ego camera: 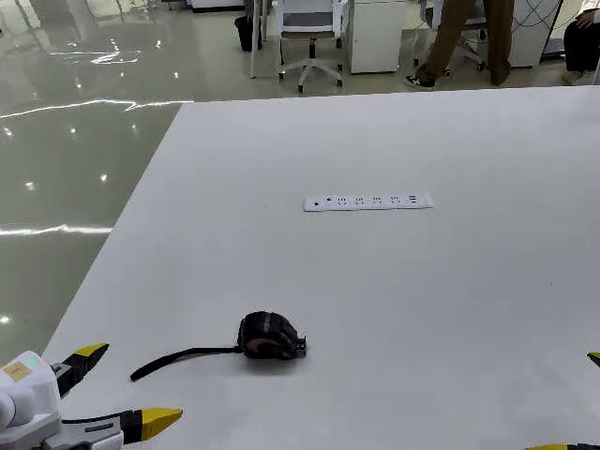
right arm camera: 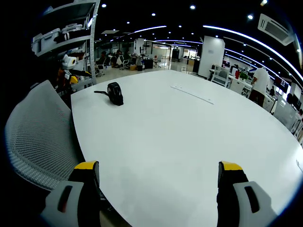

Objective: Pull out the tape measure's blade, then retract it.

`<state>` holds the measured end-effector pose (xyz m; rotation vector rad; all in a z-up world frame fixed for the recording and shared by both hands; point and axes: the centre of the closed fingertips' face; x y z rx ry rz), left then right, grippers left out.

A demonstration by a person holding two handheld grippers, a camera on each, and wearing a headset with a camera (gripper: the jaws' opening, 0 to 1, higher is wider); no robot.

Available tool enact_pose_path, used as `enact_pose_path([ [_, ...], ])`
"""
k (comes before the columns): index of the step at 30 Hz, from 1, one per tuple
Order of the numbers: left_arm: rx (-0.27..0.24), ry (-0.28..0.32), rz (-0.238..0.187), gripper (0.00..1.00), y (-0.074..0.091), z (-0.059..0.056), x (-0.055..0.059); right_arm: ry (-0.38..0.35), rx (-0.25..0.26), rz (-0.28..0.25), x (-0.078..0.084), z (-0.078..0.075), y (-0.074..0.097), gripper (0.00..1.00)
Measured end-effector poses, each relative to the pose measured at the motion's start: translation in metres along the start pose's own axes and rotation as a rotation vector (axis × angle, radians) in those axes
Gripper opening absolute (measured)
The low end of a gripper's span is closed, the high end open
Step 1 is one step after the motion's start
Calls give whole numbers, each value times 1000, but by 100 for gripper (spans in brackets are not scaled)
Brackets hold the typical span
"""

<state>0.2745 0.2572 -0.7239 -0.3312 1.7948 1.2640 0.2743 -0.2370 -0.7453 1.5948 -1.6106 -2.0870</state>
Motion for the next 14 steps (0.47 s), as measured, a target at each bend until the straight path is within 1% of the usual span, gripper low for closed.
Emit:
enact_pose_path([
  [3, 9, 0, 23, 100, -1, -1, 5, 3, -5, 1, 0, 1, 0, 100],
  [11, 14, -16, 24, 100, 0, -3, 8, 16, -22, 4, 0, 7, -1, 100],
  [14, 21, -15, 37, 100, -3, -5, 10, 18, -25, 7, 2, 8, 0, 100],
])
Point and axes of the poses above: the centre of the closed fingertips' face, and the gripper's own axes: y roughly backward along the fingers, z roughly to its left, x roughly out of its underside, and after that the axes turned 12 degrees about z, right-handed
